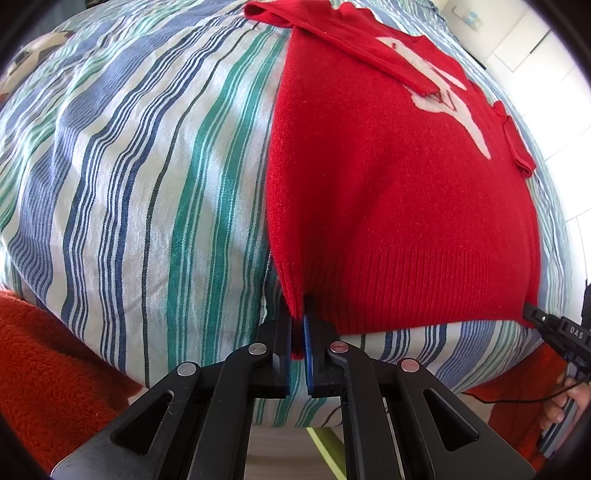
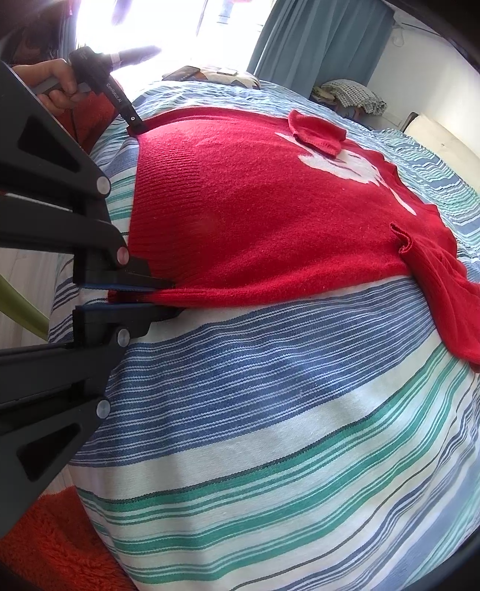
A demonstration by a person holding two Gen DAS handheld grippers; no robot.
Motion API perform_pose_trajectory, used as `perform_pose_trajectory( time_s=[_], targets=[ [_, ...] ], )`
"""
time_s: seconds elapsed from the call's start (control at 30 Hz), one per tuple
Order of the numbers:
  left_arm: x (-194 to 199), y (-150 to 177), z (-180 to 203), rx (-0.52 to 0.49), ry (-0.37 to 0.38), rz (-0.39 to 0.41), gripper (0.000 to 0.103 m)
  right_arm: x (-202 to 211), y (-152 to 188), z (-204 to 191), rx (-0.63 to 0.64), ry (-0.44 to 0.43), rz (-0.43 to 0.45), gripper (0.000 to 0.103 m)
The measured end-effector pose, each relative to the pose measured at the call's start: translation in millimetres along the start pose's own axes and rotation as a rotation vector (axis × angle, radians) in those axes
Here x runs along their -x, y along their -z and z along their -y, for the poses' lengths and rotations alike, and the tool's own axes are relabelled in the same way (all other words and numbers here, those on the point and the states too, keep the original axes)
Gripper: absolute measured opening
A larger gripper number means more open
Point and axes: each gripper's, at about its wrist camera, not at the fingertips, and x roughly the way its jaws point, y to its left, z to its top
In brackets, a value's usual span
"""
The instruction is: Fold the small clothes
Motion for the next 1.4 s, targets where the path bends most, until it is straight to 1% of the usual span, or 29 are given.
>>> perform_pose_trajectory(
  time_s=[0.03, 0.07, 0.1, 0.13, 0.17, 0.2, 0.23, 0.27, 0.33, 0.4, 0.47, 0.5, 0.53, 0.6, 0.67, 0.7, 0.73, 0.77, 0.8, 0.83, 0.87, 0.9, 0.93, 1.0, 1.1, 1.17, 1.23, 1.3, 1.4],
  targets=[
    [1.4, 1.0, 0.1, -0.005, -0.001, -0.008, 0.009, 0.5, -0.2, 2.0, -0.012, -0.007, -0.006, 0.003],
    [3.4, 3.2, 0.4, -0.011, -0.004, -0.019, 0.015, 1.3, -0.5, 3.9, -0.028, -0.016, -0.016, 0.003],
    [5.7, 5.9, 0.9, -0.018, -0.01, -0.036, 0.027, 2.9, -0.7, 6.5, -0.046, -0.024, -0.03, 0.005],
    [8.3, 9.1, 2.5, -0.027, -0.01, -0.059, 0.035, 4.4, 0.6, 7.4, -0.061, -0.026, -0.048, 0.009],
    [11.1, 12.1, 4.0, -0.032, -0.02, -0.075, 0.053, 7.1, 2.0, 8.2, -0.076, -0.024, -0.071, 0.014],
    [18.0, 17.8, 5.7, -0.043, -0.061, -0.075, 0.059, 13.2, 3.3, 9.4, -0.088, 0.002, -0.103, 0.025],
    [26.7, 22.4, 7.5, -0.059, -0.086, -0.057, 0.059, 20.2, 3.3, 9.4, -0.087, 0.039, -0.121, 0.038],
    [34.8, 25.1, 8.8, -0.071, -0.091, -0.04, 0.059, 30.4, 1.8, 8.6, -0.073, 0.087, -0.119, 0.042],
    [62.2, 28.1, 7.7, -0.065, -0.082, 0.039, 0.06, 59.8, -11.2, -3.6, 0.053, 0.205, -0.027, 0.043],
    [85.9, 24.5, 2.9, -0.03, -0.08, 0.122, 0.071, 82.9, -36.9, -29.8, 0.257, 0.282, 0.091, 0.043],
    [100.2, 16.9, -1.2, 0.014, -0.075, 0.178, 0.072, 87.7, -61.6, -54.3, 0.41, 0.272, 0.164, 0.046],
    [104.3, 13.8, -2.9, 0.033, -0.065, 0.195, 0.072, 81.0, -76.1, -70.3, 0.517, 0.247, 0.192, 0.054],
    [108.1, 9.0, -5.9, 0.061, -0.048, 0.212, 0.072, 70.7, -86.3, -81.2, 0.6, 0.24, 0.199, 0.058],
    [109.8, 3.8, -9.1, 0.091, -0.036, 0.214, 0.072, 37.1, -102.8, -102.1, 0.767, 0.264, 0.214, 0.058],
    [110.0, 2.9, -12.3, 0.104, -0.029, 0.207, 0.072, -2.4, -115.8, -112.3, 0.871, 0.315, 0.214, 0.058],
    [108.9, 2.6, -13.7, 0.108, -0.031, 0.202, 0.072, -22.9, -123.1, -112.4, 0.891, 0.332, 0.19, 0.058],
    [108.4, 5.6, -14.8, 0.112, -0.038, 0.195, 0.072, -37.5, -129.4, -110.0, 0.895, 0.351, 0.152, 0.038],
    [108.3, 8.6, -18.4, 0.12, -0.05, 0.186, 0.072, -43.6, -135.9, -106.3, 0.885, 0.364, 0.148, 0.02],
    [109.3, 11.3, -22.6, 0.132, -0.057, 0.185, 0.072, -34.2, -146.9, -100.1, 0.839, 0.328, 0.175, 0.007],
    [108.3, 12.6, -22.9, 0.146, -0.058, 0.19, 0.072, -12.4, -157.9, -91.5, 0.749, 0.296, 0.247, 0.003],
    [109.6, 15.4, -26.0, 0.162, -0.056, 0.2, 0.072, 12.4, -168.2, -79.6, 0.658, 0.276, 0.313, 0.003],
    [111.8, 17.8, -33.6, 0.184, -0.052, 0.209, 0.072, 46.2, -181.4, -59.0, 0.546, 0.241, 0.379, 0.003],
    [112.5, 19.8, -39.0, 0.2, -0.051, 0.21, 0.072, 71.3, -190.7, -40.8, 0.468, 0.237, 0.422, 0.003],
    [109.9, 20.5, -43.8, 0.221, -0.046, 0.207, 0.072, 123.2, -209.0, 3.5, 0.317, 0.256, 0.495, 0.003],
    [104.6, 17.2, -40.3, 0.218, -0.033, 0.203, 0.072, 184.1, -230.8, 78.2, 0.122, 0.328, 0.546, 0.003],
    [100.1, 12.5, -31.9, 0.203, -0.024, 0.19, 0.072, 200.5, -237.4, 116.7, 0.032, 0.348, 0.537, 0.003],
    [96.6, 9.5, -20.6, 0.189, 0.002, 0.174, 0.072, 198.9, -240.7, 146.6, -0.056, 0.323, 0.503, 0.003],
    [95.5, 8.8, -12.4, 0.17, 0.016, 0.162, 0.072, 185.9, -240.4, 169.9, -0.134, 0.305, 0.465, 0.003],
    [96.5, 10.1, -3.8, 0.143, 0.001, 0.155, 0.072, 161.7, -242.6, 190.1, -0.2, 0.303, 0.415, 0.003]
  ],
)
